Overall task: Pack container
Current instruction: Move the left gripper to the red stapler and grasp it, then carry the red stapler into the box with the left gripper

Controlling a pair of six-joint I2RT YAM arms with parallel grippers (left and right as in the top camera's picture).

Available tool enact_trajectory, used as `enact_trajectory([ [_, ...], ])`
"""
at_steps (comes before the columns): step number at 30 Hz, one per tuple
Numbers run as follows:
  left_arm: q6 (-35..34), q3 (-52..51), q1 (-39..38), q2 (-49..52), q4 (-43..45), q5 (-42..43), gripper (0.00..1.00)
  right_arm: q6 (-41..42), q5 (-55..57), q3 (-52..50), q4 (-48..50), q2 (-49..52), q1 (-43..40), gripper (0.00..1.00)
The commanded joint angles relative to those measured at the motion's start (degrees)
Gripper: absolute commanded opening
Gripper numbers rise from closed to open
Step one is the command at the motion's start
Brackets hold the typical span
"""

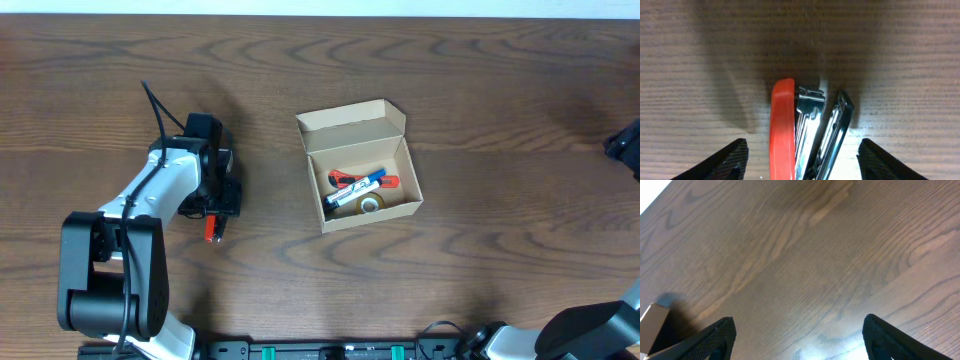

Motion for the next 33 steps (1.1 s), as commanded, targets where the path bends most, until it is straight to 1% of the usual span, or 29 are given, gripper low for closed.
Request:
enact_trajectory([
  [1,0.2,-2.8,0.2,0.4,0.9,0.2,0.73,-1.0,-0.5,-0.2,-0.2,-1.1,0.5,0.79],
  [6,0.0,-6.3,0.2,0.4,3.1,0.2,0.73,-1.0,-0.5,-0.2,-0.2,-1.1,0.5,0.79],
  [10,-0.5,-7.0,0.2,0.4,3.8,0.4,0.73,-1.0,-0.5,-0.2,-0.2,-1.1,0.5,0.79],
  [11,-0.5,-7.0,0.2,0.4,4.0,0.7,0.71,-1.0,-0.5,-0.2,-0.2,-1.1,0.5,0.79],
  [13,-0.5,-7.0,0.2,0.4,4.3,1.3,0.61,-1.0,-0.5,-0.2,-0.2,-1.1,0.5,0.79],
  [14,-0.5,-7.0,0.2,0.4,4.5,1.6,0.53,-1.0,-0.5,-0.2,-0.2,-1.1,0.5,0.79],
  [16,-0.5,-7.0,0.2,0.4,5.0,1.6,0.39,-1.0,-0.5,-0.2,-0.2,-1.1,0.5,0.79],
  [18,-0.5,-6.9,0.2,0.4,5.3,1.8,0.19,-1.0,-0.5,-0.2,-0.2,-1.1,0.5,0.79],
  [19,-0.5,-6.8,0.2,0.4,5.2,2.2,0.07,-1.0,-0.5,-0.2,-0.2,-1.1,0.5,0.79],
  [25,-0.5,-3.7,0.0,-0.3,2.6,9.0,0.06,-1.0,-0.5,-0.2,-0.2,-1.1,0.5,0.79],
  [28,0.0,0.2,-0.8,-2.0,0.1,9.2,0.06,-1.0,-0.5,-0.2,-0.1,-1.1,0.5,0.79],
  [33,7.5,9.9,-4.4,-6.5,-6.9,9.2,0.06,-1.2,-0.5,-0.2,0.0,-1.1,0.5,0.79],
])
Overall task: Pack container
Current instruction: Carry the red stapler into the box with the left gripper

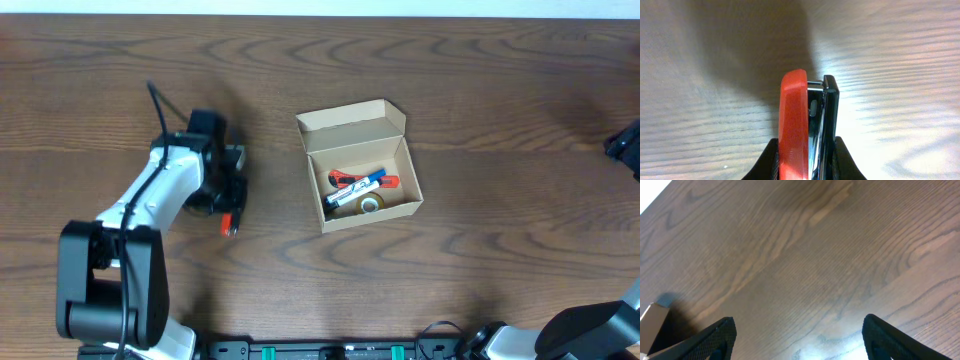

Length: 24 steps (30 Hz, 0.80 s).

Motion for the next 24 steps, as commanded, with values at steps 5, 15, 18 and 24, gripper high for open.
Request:
enact_trajectory([
  [5,9.9,18.8,-6.6,-6.5,-7.4,0.8,0.06,-1.0,-0.4,-0.2,0.0,-1.1,0.5,0.79],
  [15,19.7,32.0,-19.2,-6.3,-8.5,-2.0,0.06,-1.2,-0.4,-0.2,0.0,-1.1,0.5,0.79],
  [18,21.9,32.4,-22.7,-5.2,-6.9,-3.8,0.06,-1.2,-0.5,-0.2,0.0,-1.1,0.5,0.79],
  [24,26.4,33.4,-26.6,-0.3,-7.7,-3.4,0.06,-1.2,-0.5,-0.2,0.0,-1.1,0.5,0.79],
])
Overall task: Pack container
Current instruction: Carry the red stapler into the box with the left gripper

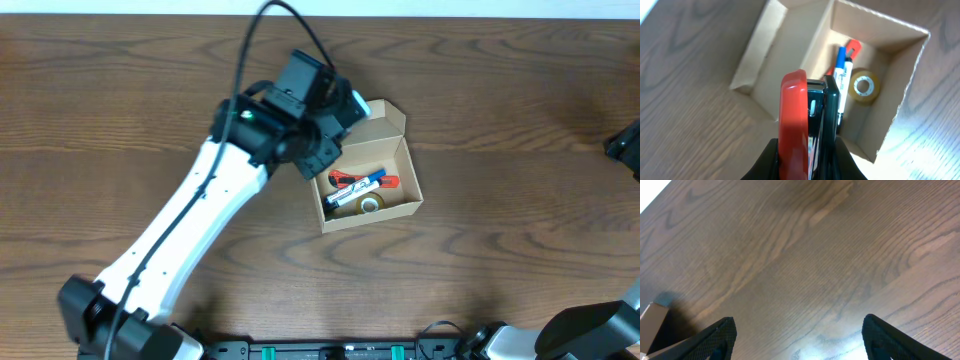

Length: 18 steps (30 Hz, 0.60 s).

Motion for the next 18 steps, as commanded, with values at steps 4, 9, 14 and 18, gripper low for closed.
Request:
enact_trajectory([
  [4,5.4,7.1,-2.7,7.3,-4.5,-2.8,0.06,-1.0,-0.4,-0.2,0.0,-1.1,0.5,0.79],
  [9,6.5,19.0,-2.9,14.8,-11.7,-2.8,0.06,-1.0,-0.4,-0.2,0.0,-1.1,0.5,0.79],
  [14,7.5,23.8,-3.6,20.0,-15.8,-3.0,0.06,-1.0,-0.4,-0.2,0.0,-1.1,0.5,0.79],
  [18,10.1,23.5,-4.9,22.3,-18.0,-2.6,0.06,-1.0,-0.4,-0.2,0.0,-1.1,0.5,0.79],
])
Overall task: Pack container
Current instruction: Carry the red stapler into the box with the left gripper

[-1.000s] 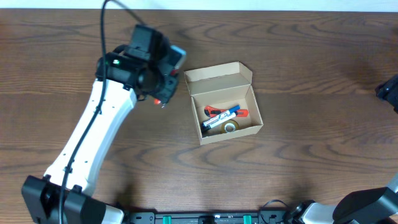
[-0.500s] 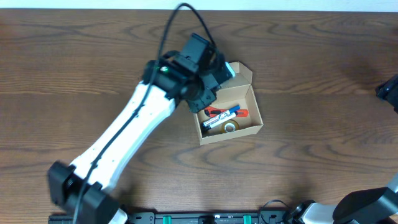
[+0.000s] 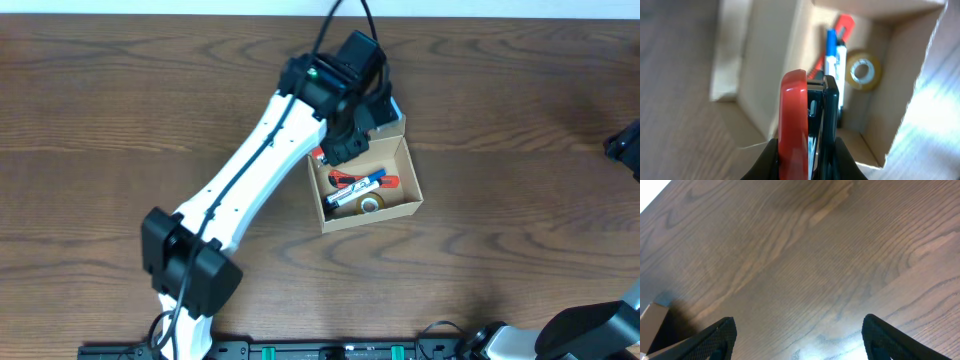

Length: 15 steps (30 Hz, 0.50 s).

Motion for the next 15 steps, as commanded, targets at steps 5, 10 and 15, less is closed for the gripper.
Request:
enact_trajectory([
  [5,6.5,0.7,-3.4,4.3,-2.0,0.7,0.06,-1.0,-0.4,-0.2,0.0,-1.1,0.5,0.79],
  [10,8.9,0.6,-5.2,5.8,-1.2,1.7,0.06,-1.0,-0.5,-0.2,-0.1,-1.1,0.5,0.79],
  [15,9.1,0.6,-5.3,8.0,-1.0,2.1,0.06,-1.0,-0.5,-0.2,-0.1,-1.1,0.5,0.79],
])
